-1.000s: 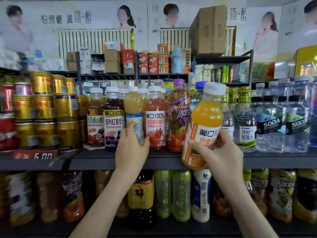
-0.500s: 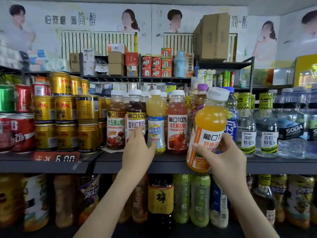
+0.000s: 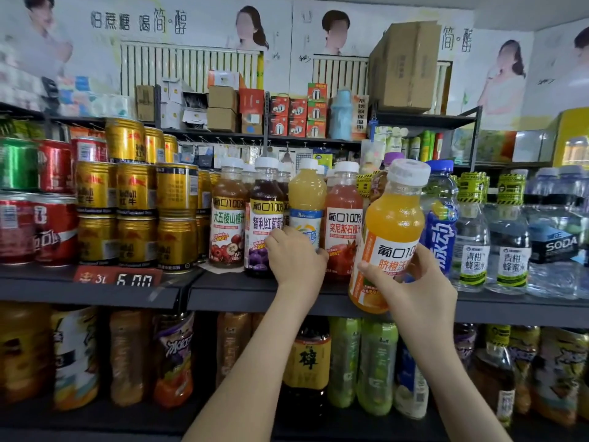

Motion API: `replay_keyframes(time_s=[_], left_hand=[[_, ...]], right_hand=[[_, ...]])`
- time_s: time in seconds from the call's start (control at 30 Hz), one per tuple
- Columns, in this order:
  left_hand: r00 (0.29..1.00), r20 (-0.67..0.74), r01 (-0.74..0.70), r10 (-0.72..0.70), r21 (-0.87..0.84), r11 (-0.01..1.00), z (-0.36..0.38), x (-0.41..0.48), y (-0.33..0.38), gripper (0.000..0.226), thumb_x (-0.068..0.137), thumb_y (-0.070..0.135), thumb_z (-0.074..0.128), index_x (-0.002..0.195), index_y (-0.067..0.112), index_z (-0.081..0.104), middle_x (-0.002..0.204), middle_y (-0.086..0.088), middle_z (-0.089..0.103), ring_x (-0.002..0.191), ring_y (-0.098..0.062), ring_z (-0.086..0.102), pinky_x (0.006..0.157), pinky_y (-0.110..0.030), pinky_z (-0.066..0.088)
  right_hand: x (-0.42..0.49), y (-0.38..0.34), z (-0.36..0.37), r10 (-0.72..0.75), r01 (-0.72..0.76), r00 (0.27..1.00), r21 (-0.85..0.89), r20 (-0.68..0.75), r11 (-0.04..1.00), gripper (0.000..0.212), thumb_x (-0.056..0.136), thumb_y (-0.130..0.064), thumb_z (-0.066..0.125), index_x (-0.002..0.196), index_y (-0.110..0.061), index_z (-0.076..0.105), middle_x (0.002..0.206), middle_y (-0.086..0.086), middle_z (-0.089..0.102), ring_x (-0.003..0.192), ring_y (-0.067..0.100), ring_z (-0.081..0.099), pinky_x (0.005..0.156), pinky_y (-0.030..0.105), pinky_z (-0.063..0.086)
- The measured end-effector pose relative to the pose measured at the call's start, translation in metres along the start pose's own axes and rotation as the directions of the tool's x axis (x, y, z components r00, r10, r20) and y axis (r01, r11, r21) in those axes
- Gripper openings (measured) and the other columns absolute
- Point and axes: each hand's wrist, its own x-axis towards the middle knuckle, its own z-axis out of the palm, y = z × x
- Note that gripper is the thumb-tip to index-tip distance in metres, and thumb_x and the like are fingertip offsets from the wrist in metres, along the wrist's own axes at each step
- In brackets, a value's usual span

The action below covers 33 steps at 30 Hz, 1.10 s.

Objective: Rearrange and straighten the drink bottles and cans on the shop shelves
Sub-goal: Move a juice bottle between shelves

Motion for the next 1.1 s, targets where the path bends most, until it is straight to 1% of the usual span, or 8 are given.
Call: replay_keyframes(time_s=[0.13,0.3,0.47,0.67,0.8,0.9,1.0,1.1], left_hand=[[0.999,0.029,0.021,-0.015,-0.222,0.975,-0.012,-0.009,-0.008,0.063,0.076,0.045,0.070,0.121,0.006,0.050,0.119,-0.011,0.045,0.113,-0.026,0.043,0.091,-0.034,0.040],[0.996,0.089,0.019,0.028,-0.487,0.873,-0.043,-0.023,-0.034,0.043,0.075,0.037,0.077,0.110,0.022,0.058,0.093,0.009,0.062,0.086,-0.009,0.061,0.072,-0.023,0.047],[0.997,0.074,0.067,-0.026,-0.639,0.766,-0.075,-0.031,-0.065,0.035,0.075,0.033,0.077,0.107,0.030,0.063,0.094,0.014,0.069,0.084,-0.001,0.065,0.068,-0.019,0.051],[0.997,0.036,0.071,-0.063,-0.655,0.752,-0.094,-0.024,-0.089,0.035,0.072,0.034,0.079,0.103,0.032,0.062,0.088,0.020,0.066,0.082,0.003,0.064,0.069,-0.021,0.052],[0.998,0.043,0.064,-0.047,-0.618,0.783,-0.095,-0.019,-0.097,0.036,0.072,0.033,0.079,0.104,0.033,0.061,0.087,0.021,0.064,0.083,0.005,0.061,0.069,-0.019,0.051],[0.997,0.061,0.066,-0.036,-0.603,0.795,-0.092,-0.016,-0.104,0.044,0.071,0.035,0.079,0.112,0.025,0.065,0.096,0.012,0.069,0.088,-0.003,0.065,0.079,-0.029,0.056],[0.997,0.069,0.058,-0.022,-0.595,0.802,-0.088,-0.013,-0.109,0.049,0.071,0.036,0.079,0.117,0.023,0.064,0.101,0.008,0.070,0.091,-0.006,0.066,0.082,-0.032,0.056],[0.997,0.081,0.061,-0.015,-0.599,0.799,-0.084,-0.009,-0.110,0.049,0.071,0.037,0.079,0.116,0.024,0.064,0.102,0.008,0.071,0.090,-0.006,0.066,0.082,-0.033,0.056]], right_hand=[[0.001,-0.001,0.000,-0.019,0.019,1.000,-0.004,0.001,1.000,0.042,0.071,-0.031,0.083,0.105,-0.032,0.059,0.092,-0.023,0.066,0.085,-0.018,0.058,0.069,0.000,0.043],[0.005,-0.003,0.000,-0.012,0.013,1.000,-0.050,0.028,0.999,0.041,0.072,-0.035,0.082,0.105,-0.031,0.059,0.091,-0.021,0.065,0.085,-0.018,0.057,0.067,0.001,0.044],[0.008,-0.010,0.016,0.007,-0.002,0.998,-0.075,0.064,0.997,0.042,0.070,-0.037,0.083,0.101,-0.035,0.055,0.090,-0.023,0.063,0.085,-0.010,0.058,0.068,0.009,0.044],[0.014,-0.023,0.075,0.004,0.030,0.986,-0.203,0.165,0.979,0.057,0.069,-0.055,0.076,0.111,-0.021,0.057,0.101,-0.008,0.067,0.092,0.011,0.063,0.076,0.032,0.055],[0.025,-0.022,0.107,0.045,0.025,0.984,-0.379,0.173,0.925,0.077,0.073,-0.065,0.067,0.123,-0.010,0.049,0.110,0.002,0.062,0.099,0.021,0.060,0.071,0.032,0.049],[0.030,-0.019,0.114,0.055,0.026,0.982,-0.426,0.178,0.904,0.087,0.076,-0.060,0.069,0.134,-0.002,0.039,0.126,0.010,0.053,0.114,0.027,0.052,0.082,0.037,0.047],[0.023,-0.014,0.111,-0.022,0.120,0.980,-0.494,0.200,0.861,0.093,0.075,-0.053,0.073,0.140,-0.002,0.030,0.133,0.011,0.041,0.125,0.026,0.038,0.095,0.033,0.039],[0.016,-0.010,0.110,-0.046,0.137,0.980,-0.491,0.192,0.860,0.100,0.078,-0.047,0.074,0.149,-0.005,0.017,0.138,0.011,0.037,0.128,0.026,0.036,0.098,0.033,0.040]])
